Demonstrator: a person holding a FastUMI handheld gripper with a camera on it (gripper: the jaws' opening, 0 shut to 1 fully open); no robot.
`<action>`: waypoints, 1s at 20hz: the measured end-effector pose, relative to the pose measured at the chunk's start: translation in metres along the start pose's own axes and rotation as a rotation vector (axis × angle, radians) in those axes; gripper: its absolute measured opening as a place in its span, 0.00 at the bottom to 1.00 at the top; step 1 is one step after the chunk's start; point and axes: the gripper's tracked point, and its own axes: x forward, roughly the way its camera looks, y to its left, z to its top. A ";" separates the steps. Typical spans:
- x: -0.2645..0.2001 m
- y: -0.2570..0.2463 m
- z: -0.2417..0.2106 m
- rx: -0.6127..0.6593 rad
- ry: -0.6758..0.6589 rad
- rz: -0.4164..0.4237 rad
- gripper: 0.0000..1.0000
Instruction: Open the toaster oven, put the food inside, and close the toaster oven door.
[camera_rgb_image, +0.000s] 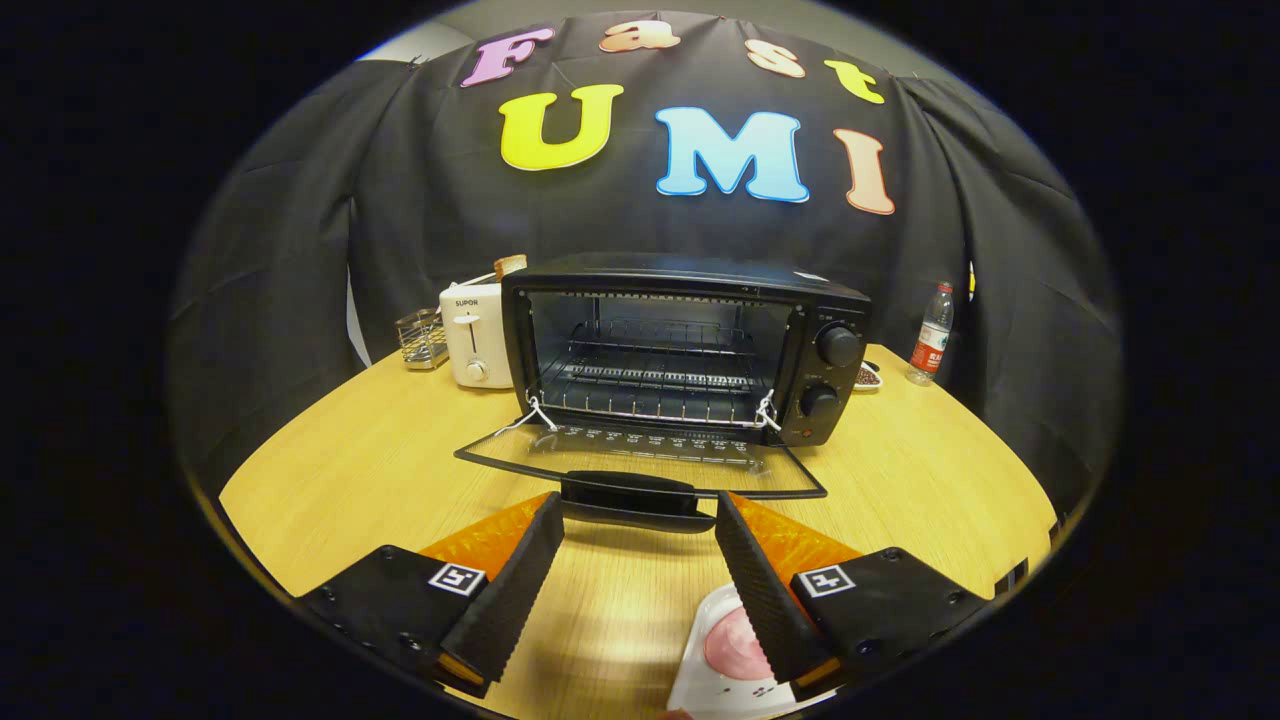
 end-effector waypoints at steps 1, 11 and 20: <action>-0.007 -0.003 -0.001 0.005 -0.001 -0.001 0.98; -0.047 -0.058 0.001 0.055 0.033 0.049 0.97; -0.057 -0.124 -0.030 0.257 0.317 0.173 0.98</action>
